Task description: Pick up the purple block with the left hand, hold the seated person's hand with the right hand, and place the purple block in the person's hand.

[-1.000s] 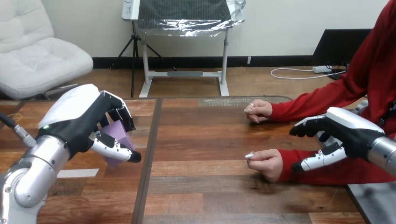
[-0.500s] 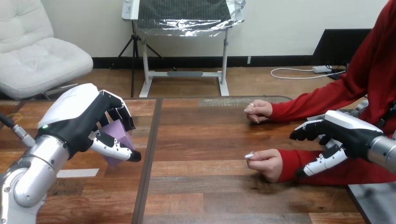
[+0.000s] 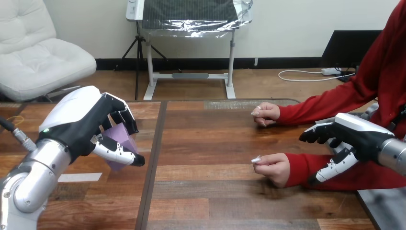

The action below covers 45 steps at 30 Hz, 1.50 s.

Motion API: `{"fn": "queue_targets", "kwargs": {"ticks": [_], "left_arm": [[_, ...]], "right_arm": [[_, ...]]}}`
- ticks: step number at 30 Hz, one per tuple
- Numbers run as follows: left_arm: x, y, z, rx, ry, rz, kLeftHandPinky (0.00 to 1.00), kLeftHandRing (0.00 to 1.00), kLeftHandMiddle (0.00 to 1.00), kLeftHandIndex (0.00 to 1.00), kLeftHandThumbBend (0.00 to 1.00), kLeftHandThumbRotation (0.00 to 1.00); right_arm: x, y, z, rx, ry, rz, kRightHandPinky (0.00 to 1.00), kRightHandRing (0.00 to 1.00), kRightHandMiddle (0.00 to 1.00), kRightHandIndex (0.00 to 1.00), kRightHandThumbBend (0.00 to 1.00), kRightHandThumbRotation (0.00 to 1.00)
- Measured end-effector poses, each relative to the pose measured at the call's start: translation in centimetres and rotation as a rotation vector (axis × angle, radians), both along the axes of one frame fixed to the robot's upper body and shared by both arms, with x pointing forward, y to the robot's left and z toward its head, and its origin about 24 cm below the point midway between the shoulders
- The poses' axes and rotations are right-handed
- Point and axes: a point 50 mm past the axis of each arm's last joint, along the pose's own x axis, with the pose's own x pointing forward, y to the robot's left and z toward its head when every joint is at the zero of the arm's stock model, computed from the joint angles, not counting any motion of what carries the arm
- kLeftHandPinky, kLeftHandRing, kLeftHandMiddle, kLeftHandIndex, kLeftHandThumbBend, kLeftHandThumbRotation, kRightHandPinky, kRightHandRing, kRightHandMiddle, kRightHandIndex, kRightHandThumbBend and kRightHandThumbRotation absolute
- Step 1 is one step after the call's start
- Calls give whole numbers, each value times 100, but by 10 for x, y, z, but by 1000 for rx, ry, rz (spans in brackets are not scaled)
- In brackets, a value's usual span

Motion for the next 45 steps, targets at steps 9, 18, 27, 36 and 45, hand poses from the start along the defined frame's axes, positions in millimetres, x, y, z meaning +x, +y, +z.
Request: {"fn": "queue_targets", "kwargs": {"ticks": [9,18,27,36,45], "left_arm": [[0,0,0,-1,0,0,29,31,37,41,78,0],[0,0,0,-5,1,-1,26,29,36,40,78,0],[0,0,0,-18,3,-4,25,28,35,40,78,0],[0,0,0,-20,3,-5,28,31,37,40,77,0],[0,0,0,-24,3,-6,26,29,35,40,78,0]], "right_arm": [[1,2,0,-12,4,10,76,83,82,81,100,16],[1,5,-3,-47,14,31,74,80,80,79,100,9],[1,9,-8,-89,1,50,68,74,75,75,100,4],[1,13,-13,-138,-38,68,61,70,72,72,100,3],[-1,18,-21,-158,-61,81,58,67,69,69,100,4]]}}
